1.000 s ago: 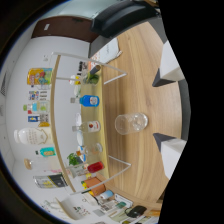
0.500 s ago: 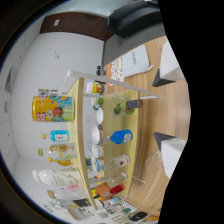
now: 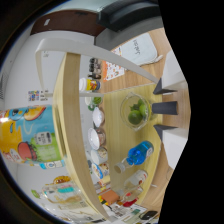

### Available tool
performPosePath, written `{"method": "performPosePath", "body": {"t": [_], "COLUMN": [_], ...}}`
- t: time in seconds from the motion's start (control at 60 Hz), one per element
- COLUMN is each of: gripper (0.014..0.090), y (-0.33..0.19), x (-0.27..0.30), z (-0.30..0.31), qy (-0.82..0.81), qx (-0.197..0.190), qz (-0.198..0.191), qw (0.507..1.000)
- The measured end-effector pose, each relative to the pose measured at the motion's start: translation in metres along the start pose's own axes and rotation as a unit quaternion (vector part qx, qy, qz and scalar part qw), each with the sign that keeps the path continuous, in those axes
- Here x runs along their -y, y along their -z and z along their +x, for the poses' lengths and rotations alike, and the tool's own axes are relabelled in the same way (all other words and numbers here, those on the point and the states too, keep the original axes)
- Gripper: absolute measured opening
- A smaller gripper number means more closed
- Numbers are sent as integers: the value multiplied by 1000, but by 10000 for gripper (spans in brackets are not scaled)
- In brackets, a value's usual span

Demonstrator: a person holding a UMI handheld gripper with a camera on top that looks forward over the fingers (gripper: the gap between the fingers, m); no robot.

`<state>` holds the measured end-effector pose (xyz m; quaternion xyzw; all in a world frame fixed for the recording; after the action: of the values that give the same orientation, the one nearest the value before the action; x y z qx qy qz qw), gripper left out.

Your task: Make me a cup of Mojito.

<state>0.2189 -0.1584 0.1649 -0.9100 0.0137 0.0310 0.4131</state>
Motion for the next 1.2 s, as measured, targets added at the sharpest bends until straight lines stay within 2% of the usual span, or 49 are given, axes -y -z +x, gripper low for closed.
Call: {"method": "performPosePath", "body": {"t": [0.117,0.25,0.517,0.783,0.967,1.2], "gripper": [353,182,163,157,156,156], "y": [-7,-6,1,48,73,76], "x": [-5,-4,-2,6,-26,-74], "z": [1,2,2,-13,-40,-82], "qy": [-10,-5,13,-8,-21,-36], "qx": [-1,-5,-25,-27,-20,-9], "qz": [-15,-19,-18,33,35,24], "qw": [1000,1000,999,999,999,999]}}
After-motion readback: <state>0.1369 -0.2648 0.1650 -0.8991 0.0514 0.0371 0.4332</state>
